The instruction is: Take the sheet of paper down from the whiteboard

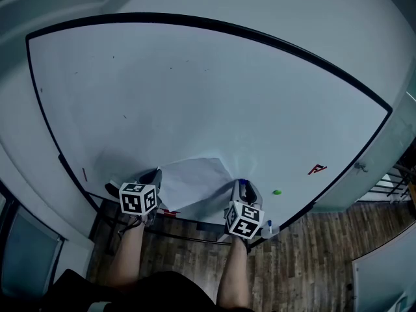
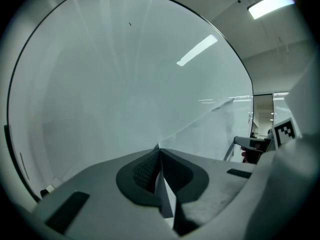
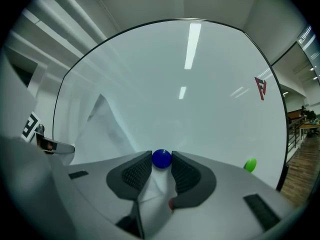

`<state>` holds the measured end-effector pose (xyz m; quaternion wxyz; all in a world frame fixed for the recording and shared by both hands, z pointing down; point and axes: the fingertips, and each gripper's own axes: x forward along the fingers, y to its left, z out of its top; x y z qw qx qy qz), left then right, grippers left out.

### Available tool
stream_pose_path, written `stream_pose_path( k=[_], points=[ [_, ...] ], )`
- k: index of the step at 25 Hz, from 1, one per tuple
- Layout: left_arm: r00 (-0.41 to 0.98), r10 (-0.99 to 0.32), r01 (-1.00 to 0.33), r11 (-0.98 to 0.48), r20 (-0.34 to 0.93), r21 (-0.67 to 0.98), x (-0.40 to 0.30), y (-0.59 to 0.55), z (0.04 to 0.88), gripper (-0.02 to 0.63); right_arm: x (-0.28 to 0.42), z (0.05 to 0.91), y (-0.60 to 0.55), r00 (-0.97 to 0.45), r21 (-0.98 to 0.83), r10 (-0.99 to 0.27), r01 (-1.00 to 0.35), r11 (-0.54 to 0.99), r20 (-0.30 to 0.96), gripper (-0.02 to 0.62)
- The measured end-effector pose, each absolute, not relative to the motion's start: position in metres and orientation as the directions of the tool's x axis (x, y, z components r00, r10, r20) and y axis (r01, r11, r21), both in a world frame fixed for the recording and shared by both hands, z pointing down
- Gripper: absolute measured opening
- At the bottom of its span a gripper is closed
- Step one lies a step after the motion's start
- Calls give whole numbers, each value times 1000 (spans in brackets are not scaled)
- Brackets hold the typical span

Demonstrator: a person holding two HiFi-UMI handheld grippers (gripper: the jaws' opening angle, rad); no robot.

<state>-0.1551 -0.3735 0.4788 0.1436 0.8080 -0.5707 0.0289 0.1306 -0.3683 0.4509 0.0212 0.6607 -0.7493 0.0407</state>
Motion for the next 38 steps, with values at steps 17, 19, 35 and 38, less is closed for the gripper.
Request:
stream_pose_path(
  k=[17, 19, 35, 38],
  points=[
    [445, -856, -895, -432, 264, 109, -148, -362, 492, 20, 129, 469, -357, -79, -16, -989, -997, 78, 127, 133],
    [466, -844, -884, -458, 266, 98, -144, -360, 494, 20, 130, 471, -351, -68, -11, -988, -998, 67, 138, 133],
    [530, -799, -841, -538, 284, 54, -100, -296, 508, 20, 142, 486, -285, -96, -51, -987, -995, 90, 130, 133],
    [512, -808, -851, -524, 291, 44, -81, -272, 508, 20, 154, 490, -265, -130, -68, -982, -990, 121, 136, 133]
  ],
)
